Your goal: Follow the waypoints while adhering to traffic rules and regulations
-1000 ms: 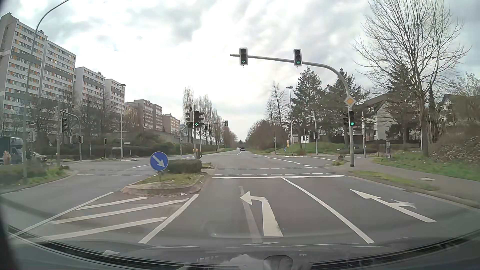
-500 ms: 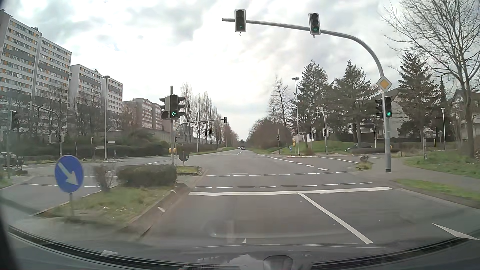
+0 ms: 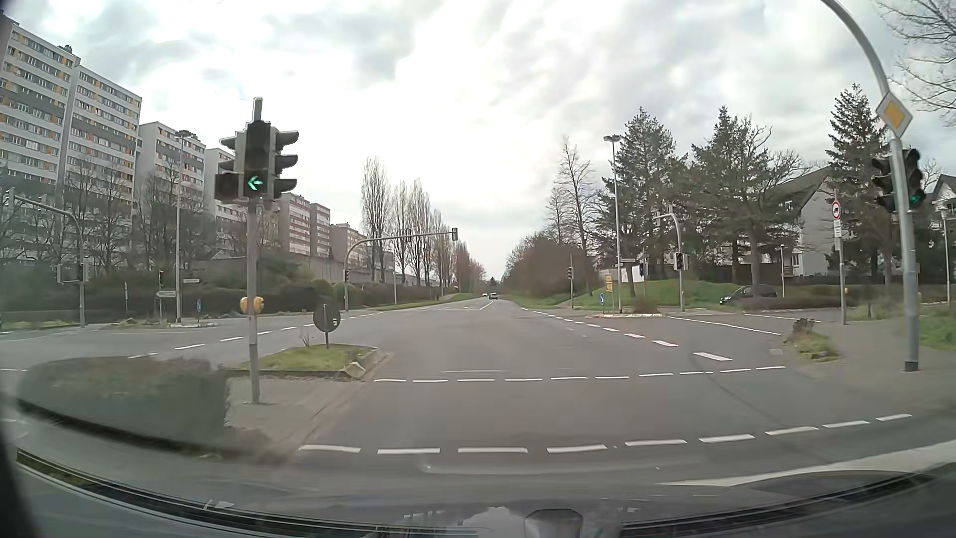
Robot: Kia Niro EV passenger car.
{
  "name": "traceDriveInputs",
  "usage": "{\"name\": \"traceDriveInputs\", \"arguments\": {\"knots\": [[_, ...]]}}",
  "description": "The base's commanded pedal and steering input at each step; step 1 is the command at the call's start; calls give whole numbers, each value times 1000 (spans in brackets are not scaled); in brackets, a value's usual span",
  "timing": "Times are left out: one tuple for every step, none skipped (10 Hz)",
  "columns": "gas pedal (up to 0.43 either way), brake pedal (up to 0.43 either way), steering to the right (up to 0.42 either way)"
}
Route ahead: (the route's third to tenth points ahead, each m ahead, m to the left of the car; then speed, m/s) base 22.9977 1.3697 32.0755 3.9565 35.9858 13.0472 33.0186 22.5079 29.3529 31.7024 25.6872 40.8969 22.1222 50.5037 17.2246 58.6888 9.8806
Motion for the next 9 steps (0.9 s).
{"name": "traceDriveInputs", "arguments": {"knots": [[67,0,-29],[67,0,-33],[59,0,-33],[59,0,-36],[47,0,-44],[47,0,-48],[47,0,-53],[47,0,-58],[47,0,-65]]}}
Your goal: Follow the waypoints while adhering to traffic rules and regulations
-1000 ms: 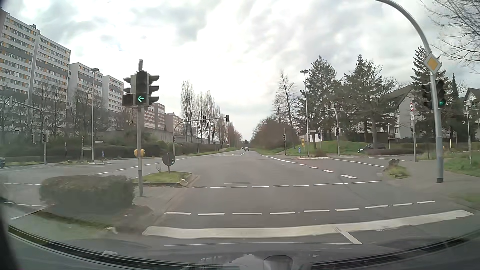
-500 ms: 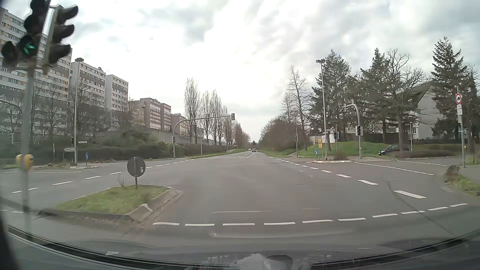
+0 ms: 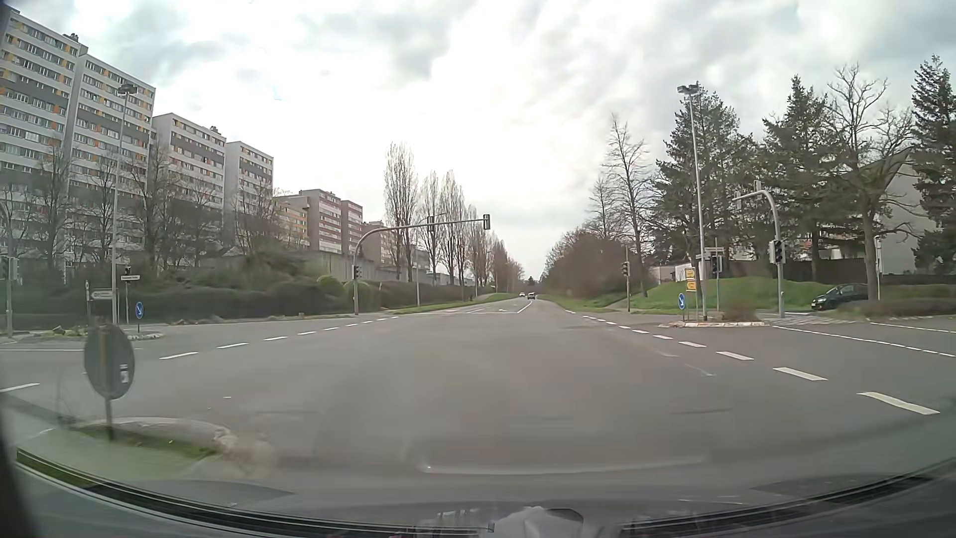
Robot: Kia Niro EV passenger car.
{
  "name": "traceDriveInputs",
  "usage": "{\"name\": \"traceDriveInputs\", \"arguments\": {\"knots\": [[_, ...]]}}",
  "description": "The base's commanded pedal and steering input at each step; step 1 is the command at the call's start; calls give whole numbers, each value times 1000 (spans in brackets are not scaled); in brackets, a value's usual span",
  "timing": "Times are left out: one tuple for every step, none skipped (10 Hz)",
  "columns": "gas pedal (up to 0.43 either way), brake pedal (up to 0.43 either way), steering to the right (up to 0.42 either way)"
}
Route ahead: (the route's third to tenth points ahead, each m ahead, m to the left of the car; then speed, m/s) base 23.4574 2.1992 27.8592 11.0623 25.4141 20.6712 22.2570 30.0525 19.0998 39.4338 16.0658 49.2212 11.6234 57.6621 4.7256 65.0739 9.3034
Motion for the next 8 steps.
{"name": "traceDriveInputs", "arguments": {"knots": [[47,0,-71],[47,0,-77],[47,0,-84],[47,0,-91],[47,0,-99],[47,0,-105],[59,0,-112],[59,0,-120]]}}
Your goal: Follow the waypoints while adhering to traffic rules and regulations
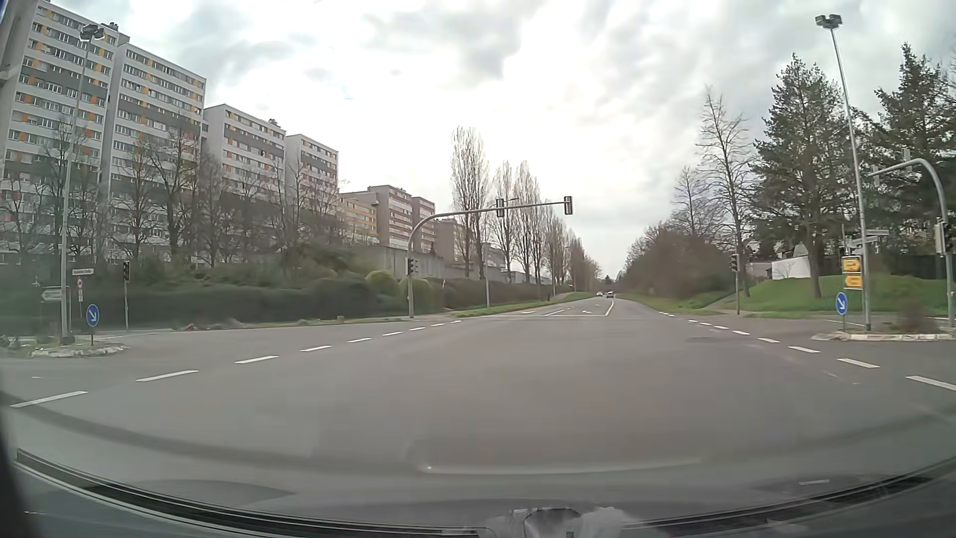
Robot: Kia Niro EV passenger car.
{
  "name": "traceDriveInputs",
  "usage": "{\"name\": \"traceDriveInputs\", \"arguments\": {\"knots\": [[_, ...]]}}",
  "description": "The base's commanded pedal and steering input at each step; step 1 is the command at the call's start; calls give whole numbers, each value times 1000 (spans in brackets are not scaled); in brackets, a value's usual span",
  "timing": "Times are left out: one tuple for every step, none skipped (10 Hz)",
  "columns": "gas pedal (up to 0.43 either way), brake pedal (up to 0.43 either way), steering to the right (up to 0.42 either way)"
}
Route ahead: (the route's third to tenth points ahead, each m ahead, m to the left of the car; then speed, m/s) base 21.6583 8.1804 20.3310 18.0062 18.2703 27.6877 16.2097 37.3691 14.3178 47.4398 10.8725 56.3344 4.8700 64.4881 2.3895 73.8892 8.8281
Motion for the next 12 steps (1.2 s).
{"name": "traceDriveInputs", "arguments": {"knots": [[59,0,-127],[59,0,-138],[59,0,-152],[59,0,-169],[59,0,-188],[59,0,-200],[67,0,-208],[67,0,-215],[79,0,-222],[79,0,-231],[79,0,-245],[79,0,-257]]}}
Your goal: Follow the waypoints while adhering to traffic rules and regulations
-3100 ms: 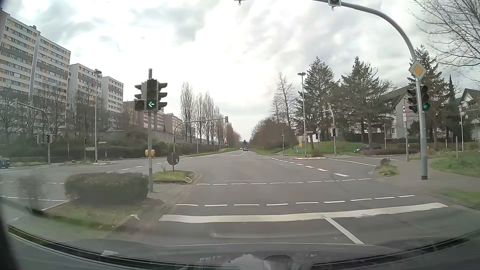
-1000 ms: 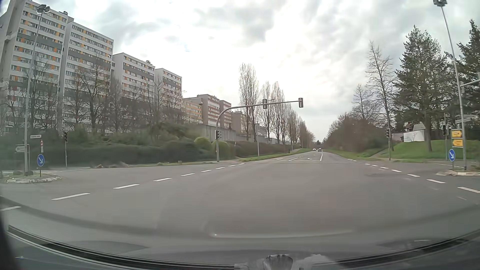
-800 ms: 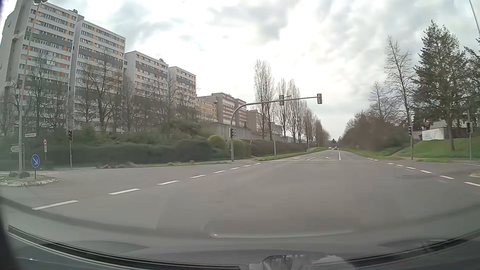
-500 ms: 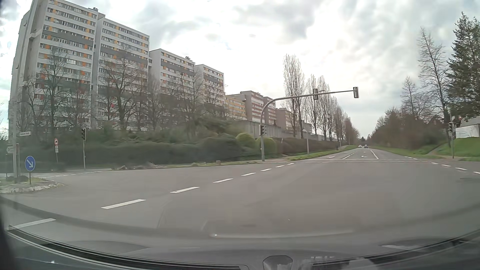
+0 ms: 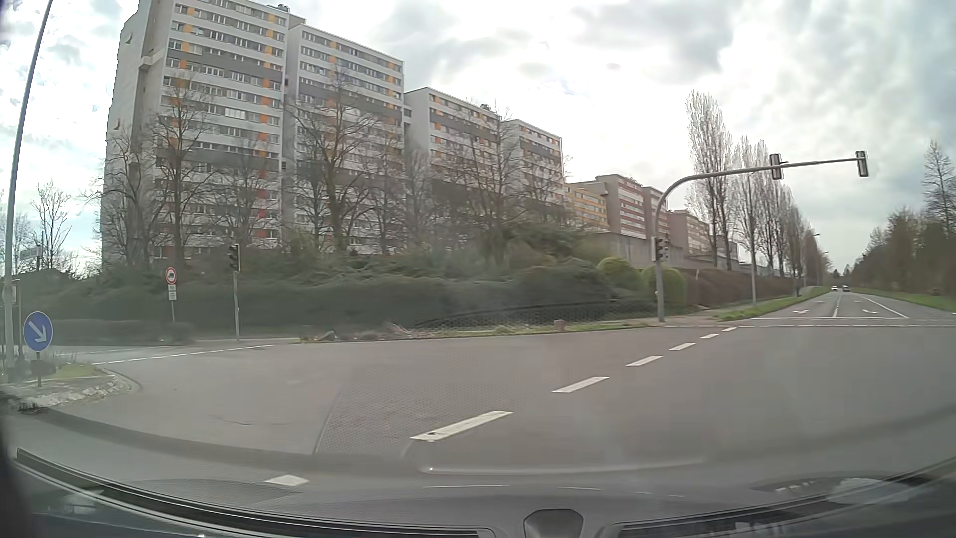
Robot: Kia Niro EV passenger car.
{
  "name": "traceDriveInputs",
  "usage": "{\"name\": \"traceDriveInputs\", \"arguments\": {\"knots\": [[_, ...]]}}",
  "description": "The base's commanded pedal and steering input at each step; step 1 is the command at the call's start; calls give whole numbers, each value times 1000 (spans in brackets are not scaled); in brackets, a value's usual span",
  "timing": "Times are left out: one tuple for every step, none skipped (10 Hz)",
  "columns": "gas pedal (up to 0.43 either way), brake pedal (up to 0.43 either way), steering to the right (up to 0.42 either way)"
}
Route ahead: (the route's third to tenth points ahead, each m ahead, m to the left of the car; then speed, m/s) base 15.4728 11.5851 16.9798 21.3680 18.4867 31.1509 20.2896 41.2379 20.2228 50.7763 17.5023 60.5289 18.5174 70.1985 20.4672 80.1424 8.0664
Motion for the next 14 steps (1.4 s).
{"name": "traceDriveInputs", "arguments": {"knots": [[87,0,-274],[87,0,-284],[87,0,-286],[98,0,-287],[98,0,-288],[98,0,-288],[110,0,-289],[110,0,-290],[118,0,-290],[118,0,-290],[130,0,-290],[138,0,-290],[138,0,-290],[138,0,-290]]}}
